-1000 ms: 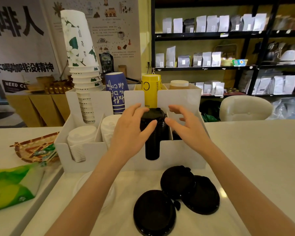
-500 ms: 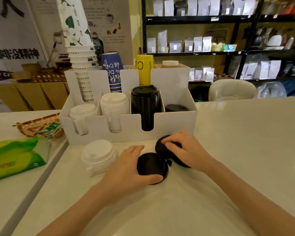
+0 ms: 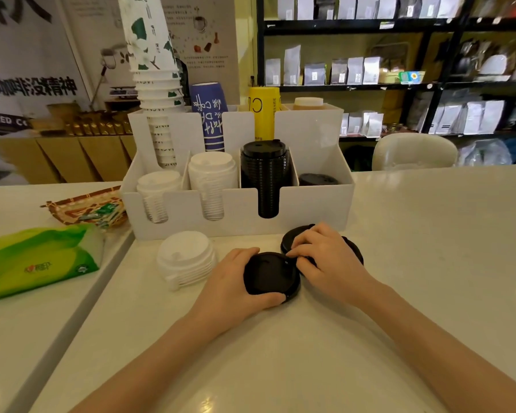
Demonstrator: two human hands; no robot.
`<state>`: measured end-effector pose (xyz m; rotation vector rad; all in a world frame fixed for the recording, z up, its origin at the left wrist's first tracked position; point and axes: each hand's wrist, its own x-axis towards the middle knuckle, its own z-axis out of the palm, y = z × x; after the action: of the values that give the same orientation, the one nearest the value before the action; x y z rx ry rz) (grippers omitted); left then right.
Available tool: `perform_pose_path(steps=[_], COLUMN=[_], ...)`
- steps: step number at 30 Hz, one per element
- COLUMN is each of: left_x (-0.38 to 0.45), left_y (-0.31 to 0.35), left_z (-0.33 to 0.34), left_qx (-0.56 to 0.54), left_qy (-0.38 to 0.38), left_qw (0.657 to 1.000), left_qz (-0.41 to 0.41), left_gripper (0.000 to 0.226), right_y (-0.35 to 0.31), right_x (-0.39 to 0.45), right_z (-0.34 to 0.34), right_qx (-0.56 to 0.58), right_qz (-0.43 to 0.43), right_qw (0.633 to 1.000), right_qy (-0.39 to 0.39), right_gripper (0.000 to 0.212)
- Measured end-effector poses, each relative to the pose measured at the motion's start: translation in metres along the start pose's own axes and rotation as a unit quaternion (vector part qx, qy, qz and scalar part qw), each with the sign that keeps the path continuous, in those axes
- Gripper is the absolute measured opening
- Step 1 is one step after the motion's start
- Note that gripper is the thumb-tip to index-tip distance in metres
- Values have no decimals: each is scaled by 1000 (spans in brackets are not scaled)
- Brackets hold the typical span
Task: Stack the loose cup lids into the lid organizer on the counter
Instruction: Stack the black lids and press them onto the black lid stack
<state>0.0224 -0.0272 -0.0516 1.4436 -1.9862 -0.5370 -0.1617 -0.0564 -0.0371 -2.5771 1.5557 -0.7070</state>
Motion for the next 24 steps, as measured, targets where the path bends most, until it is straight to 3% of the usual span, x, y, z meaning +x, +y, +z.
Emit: perform_pose_path(steps=[14, 24], left_x=[14, 66], left_y=[11, 44], left_z=[-27, -54], left_qx=[-37, -56], left_qy=[57, 167], left_qw=[998, 982], left_qz=[5, 73], left_gripper=[87, 78], right_y=[-12, -11], right_x=[14, 68], right_z=[-22, -55], right_qx=[179, 271], right_qz=[50, 61], right_qw=[982, 947], right_qy=[12, 160], right_gripper=[32, 28])
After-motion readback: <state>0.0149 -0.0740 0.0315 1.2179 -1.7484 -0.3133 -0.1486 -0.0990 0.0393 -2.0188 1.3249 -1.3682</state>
